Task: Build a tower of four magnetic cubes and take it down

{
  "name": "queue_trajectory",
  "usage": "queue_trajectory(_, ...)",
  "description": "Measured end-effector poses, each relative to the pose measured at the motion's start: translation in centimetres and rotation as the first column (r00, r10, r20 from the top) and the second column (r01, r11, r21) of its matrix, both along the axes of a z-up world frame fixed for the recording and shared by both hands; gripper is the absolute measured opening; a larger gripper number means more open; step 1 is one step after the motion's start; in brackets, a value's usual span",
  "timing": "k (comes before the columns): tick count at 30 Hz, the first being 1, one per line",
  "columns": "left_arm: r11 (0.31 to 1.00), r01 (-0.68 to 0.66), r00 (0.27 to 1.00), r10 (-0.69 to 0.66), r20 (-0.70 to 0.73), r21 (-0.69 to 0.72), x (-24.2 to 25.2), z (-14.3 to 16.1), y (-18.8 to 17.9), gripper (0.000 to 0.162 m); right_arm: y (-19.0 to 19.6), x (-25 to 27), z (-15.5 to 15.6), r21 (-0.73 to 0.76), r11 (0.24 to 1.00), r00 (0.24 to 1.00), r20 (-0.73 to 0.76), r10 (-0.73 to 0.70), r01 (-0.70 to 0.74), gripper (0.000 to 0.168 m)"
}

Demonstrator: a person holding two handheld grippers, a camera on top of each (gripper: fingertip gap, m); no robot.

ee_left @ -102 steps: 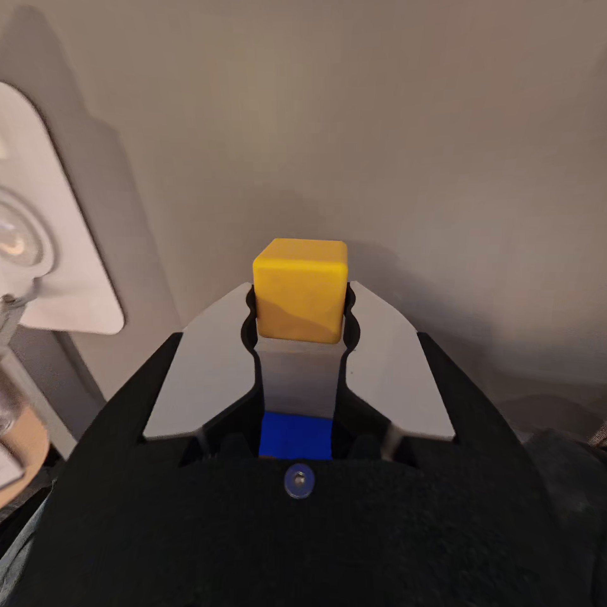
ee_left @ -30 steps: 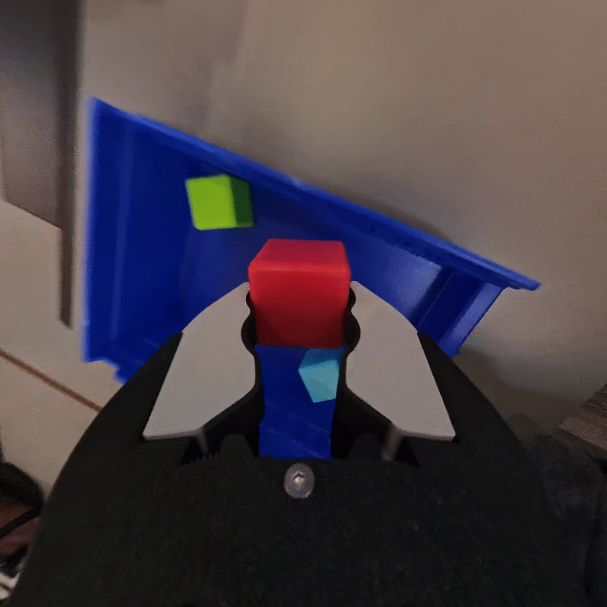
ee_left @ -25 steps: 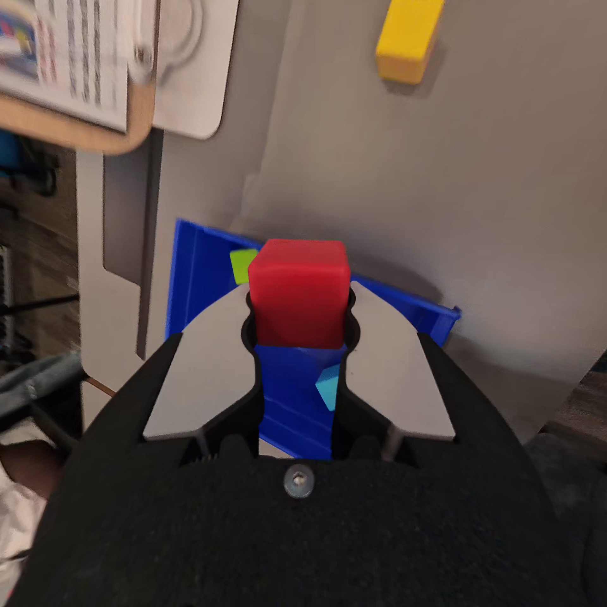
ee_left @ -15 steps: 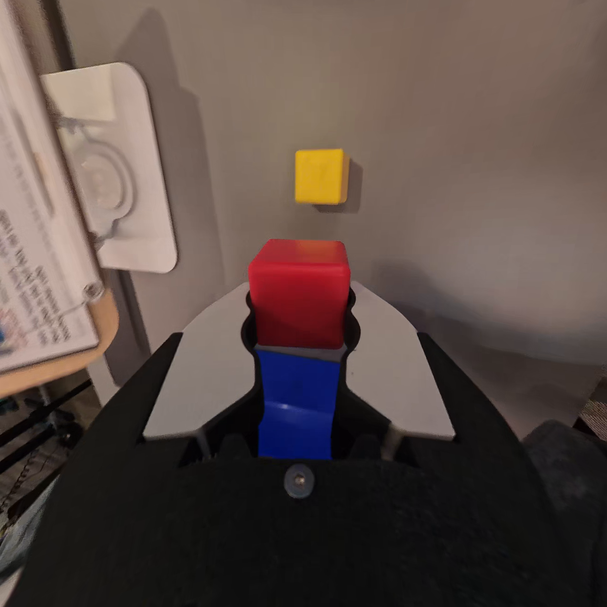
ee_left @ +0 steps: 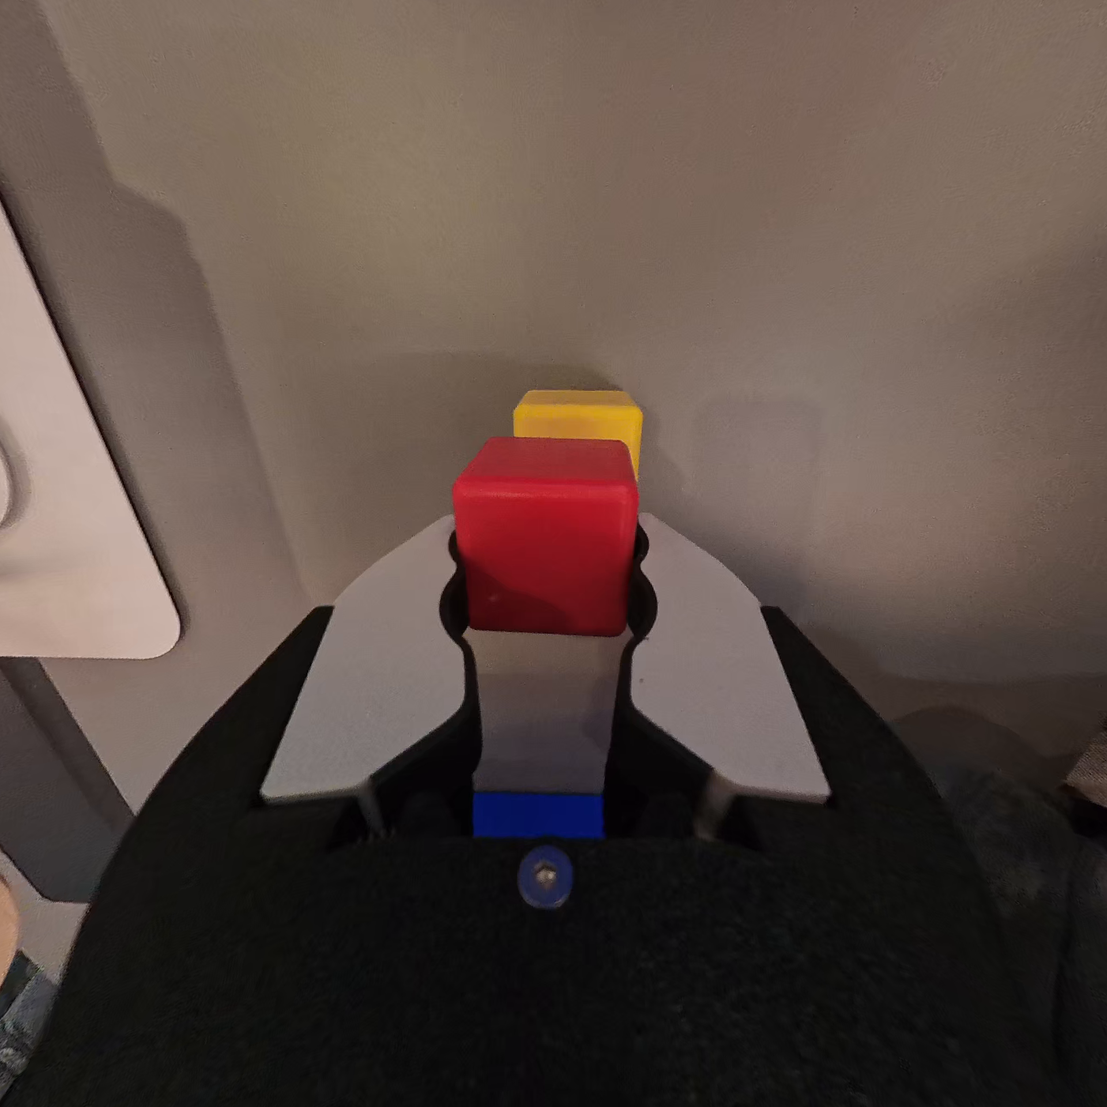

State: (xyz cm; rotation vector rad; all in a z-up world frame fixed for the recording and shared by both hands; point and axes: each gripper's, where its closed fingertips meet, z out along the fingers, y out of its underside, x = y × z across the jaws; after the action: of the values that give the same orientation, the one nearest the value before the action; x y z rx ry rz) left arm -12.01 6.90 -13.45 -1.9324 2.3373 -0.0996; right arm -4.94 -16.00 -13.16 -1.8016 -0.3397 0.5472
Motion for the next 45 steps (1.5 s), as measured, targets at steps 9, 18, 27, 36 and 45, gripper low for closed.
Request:
queue_trajectory(9, 1.000, 0.001, 0.998, 0.000, -0.059, 0.029, 0.2, -1.4, -0.5, 0.050, 0.0, 0.0, 0.0, -0.002, 1.000, 1.000, 0.000, 0.001, -0.001, 0.029)
queue_trajectory(18, 0.998, -0.057, 0.980, 0.051, 0.194, 0.025, 0.6, 4.4, -1.7, 0.067, 0.0, 0.1, 0.0, -0.002, 1.000, 1.000, -0.007, 0.000, 0.000, 0.029)
queue_trajectory(27, 0.931, -0.309, 0.898, 0.218, 0.383, 0.196, -15.3, 10.5, -6.1, 0.064, 0.0, 0.2, 0.1, -0.004, 1.000, 1.000, -0.019, -0.004, 0.004, 0.029)
queue_trajectory(36, 0.732, -0.633, 0.773, 0.583, 0.248, 0.251, -32.6, 5.7, -5.0, 0.062, 0.1, -0.7, -0.1, -0.022, 0.999, 1.000, -0.006, 0.028, -0.028, 0.027)
queue_trajectory(45, 0.720, -0.676, 0.729, 0.684, 0.004, 0.159, -34.8, -1.0, -0.3, 0.064, 0.0, -0.8, 0.1, -0.012, 0.999, 0.999, -0.018, 0.032, -0.032, 0.027)
